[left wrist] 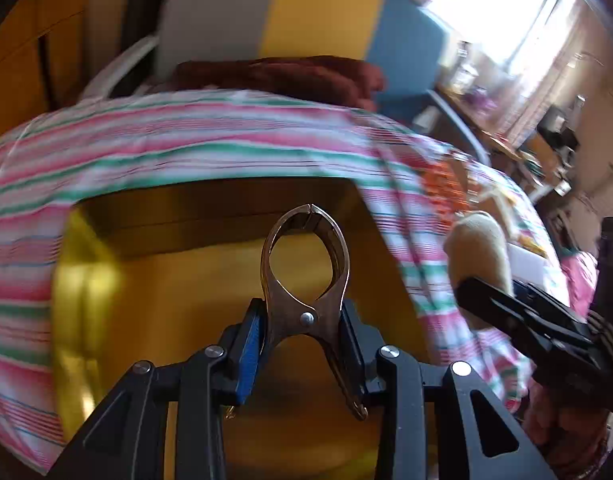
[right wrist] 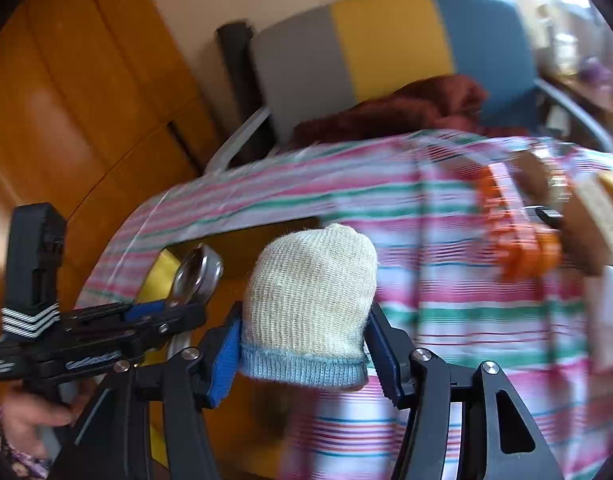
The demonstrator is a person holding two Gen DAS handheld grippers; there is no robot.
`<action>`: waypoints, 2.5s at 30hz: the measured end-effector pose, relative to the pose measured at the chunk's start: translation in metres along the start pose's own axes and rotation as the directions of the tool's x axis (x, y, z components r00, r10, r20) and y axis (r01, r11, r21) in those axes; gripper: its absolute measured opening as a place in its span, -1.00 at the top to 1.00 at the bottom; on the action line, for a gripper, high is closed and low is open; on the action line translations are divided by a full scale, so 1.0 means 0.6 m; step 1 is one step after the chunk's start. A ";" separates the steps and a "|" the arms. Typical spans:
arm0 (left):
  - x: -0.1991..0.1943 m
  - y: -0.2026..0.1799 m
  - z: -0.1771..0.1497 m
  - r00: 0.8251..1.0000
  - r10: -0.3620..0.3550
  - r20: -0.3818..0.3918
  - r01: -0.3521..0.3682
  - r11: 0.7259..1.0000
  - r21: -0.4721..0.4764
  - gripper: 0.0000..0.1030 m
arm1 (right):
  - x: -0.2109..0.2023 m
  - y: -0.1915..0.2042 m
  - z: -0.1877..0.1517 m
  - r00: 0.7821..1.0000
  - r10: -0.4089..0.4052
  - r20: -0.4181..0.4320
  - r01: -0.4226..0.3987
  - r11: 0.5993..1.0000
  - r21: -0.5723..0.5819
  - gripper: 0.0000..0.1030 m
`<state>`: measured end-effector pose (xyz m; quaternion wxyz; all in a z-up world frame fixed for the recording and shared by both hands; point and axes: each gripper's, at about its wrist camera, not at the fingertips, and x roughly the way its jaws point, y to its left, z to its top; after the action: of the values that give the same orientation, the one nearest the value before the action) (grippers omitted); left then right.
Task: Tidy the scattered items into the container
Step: 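Carry clip and knit cap into the gold tray and open both tools, then move both open tools back toward the remaining items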
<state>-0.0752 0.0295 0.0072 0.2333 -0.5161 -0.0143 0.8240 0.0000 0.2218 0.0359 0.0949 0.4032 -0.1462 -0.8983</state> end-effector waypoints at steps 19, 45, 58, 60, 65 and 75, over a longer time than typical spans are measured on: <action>0.058 0.144 0.044 0.953 0.300 -0.037 -0.301 0.953 -0.038 0.13 | 0.242 0.124 0.033 0.980 0.028 -0.197 -0.041 0.997 -0.061 -0.42; -0.048 0.166 -0.030 0.971 0.227 0.071 -0.208 0.955 -0.209 0.11 | 0.292 0.147 0.014 0.926 0.250 -0.282 -0.236 0.968 0.084 0.10; -0.044 0.074 -0.033 0.982 0.131 0.135 -0.109 0.981 -0.158 0.11 | 0.111 0.144 0.032 0.999 0.049 -0.020 -0.051 0.994 -0.097 -0.68; -0.041 0.055 -0.035 0.984 0.099 0.147 -0.076 0.985 -0.153 0.11 | 0.086 0.131 0.034 1.000 0.004 0.022 -0.001 0.994 -0.110 -0.71; -0.042 -0.004 -0.039 0.984 0.047 0.175 -0.029 0.994 -0.104 0.11 | 0.030 0.083 0.029 0.990 -0.092 0.103 0.102 0.989 -0.104 -0.89; -0.022 -0.161 -0.041 0.982 -0.096 0.162 0.079 0.991 0.108 0.08 | -0.082 -0.098 -0.030 0.937 -0.302 0.177 0.276 0.948 0.156 -0.99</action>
<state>-0.0135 0.1051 0.0324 0.2933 -0.4317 -0.0147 0.8529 0.0428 0.2877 0.0392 -0.0796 0.3338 -0.1515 -0.9270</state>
